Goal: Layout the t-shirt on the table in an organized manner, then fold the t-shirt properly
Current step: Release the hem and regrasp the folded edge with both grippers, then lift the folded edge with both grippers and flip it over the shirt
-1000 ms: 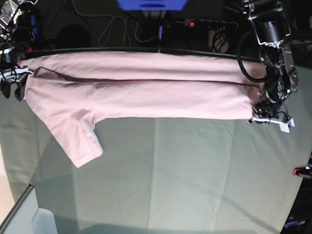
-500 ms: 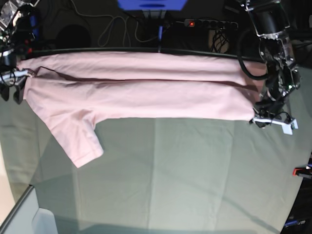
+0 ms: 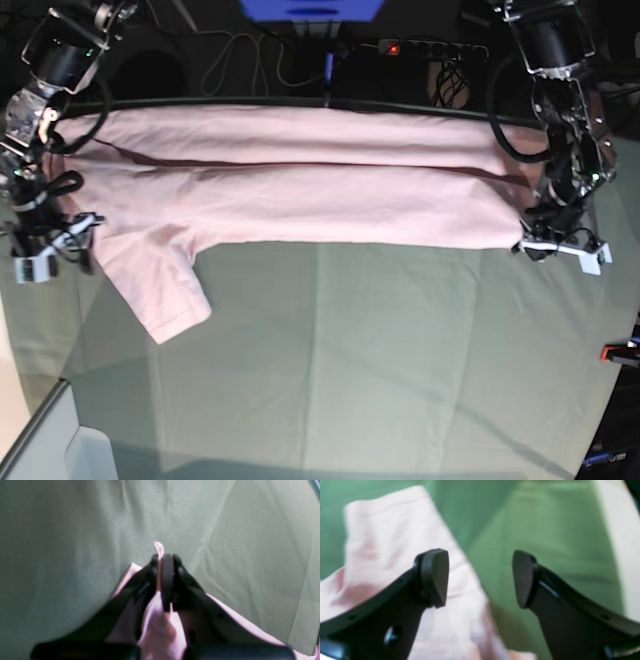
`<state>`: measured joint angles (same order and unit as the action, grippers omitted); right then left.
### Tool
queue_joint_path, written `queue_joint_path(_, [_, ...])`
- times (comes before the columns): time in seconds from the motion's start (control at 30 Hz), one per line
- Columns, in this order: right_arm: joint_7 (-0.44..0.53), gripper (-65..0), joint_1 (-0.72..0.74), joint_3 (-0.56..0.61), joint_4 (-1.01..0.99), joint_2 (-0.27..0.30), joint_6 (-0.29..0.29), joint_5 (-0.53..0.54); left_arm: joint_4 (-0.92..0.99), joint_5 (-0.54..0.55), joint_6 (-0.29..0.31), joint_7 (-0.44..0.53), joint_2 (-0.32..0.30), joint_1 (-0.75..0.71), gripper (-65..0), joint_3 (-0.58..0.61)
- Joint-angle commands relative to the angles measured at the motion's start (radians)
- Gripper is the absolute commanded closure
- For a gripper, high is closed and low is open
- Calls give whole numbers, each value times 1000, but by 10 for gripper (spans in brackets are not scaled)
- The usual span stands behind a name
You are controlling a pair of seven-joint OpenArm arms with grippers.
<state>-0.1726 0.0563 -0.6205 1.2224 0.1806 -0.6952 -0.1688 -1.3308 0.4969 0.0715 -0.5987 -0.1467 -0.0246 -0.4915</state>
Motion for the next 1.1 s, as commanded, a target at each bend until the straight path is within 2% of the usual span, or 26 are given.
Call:
queue_joint_path(0.0, [21, -406, 10, 4, 4, 20, -3, 15, -20, 4, 3, 18, -12, 13, 0, -3])
queue_joint_path(0.3, [29, -404, 14, 15, -148, 55, -3, 13, -20, 6, 3, 18, -21, 13, 0, -5])
queue_joint_path(0.4, [29, -404, 9, 14, -163, 73, -3, 13, -20, 4, 3, 18, -21, 13, 0, -5])
queue_joint_path(0.57, [26, -399, 6, 17, -165, 73, -3, 13, -20, 3, 3, 18, -21, 13, 0, -5])
queue_joint_path(0.63, [25, -361, -6, 18, -165, 73, -3, 13, -20, 3, 3, 18, -21, 13, 0, -5])
queue_joint_path(0.7, [26, -294, -9, 20, -165, 73, -3, 13, -20, 3, 3, 18, -21, 13, 0, -5])
queue_joint_path(0.87, [25, -19, -6, 20, -165, 72, -3, 13, -20, 3, 3, 18, -23, 16, 0, -5])
queue_joint_path(0.9, [25, 0, -5, 18, -163, 72, -3, 13, -20, 3, 3, 18, -23, 18, 0, -5])
queue_joint_path(1.07, [23, 0, 44, 14, -161, 75, -3, 13, -22, 3, 3, 18, -24, 24, 0, -5])
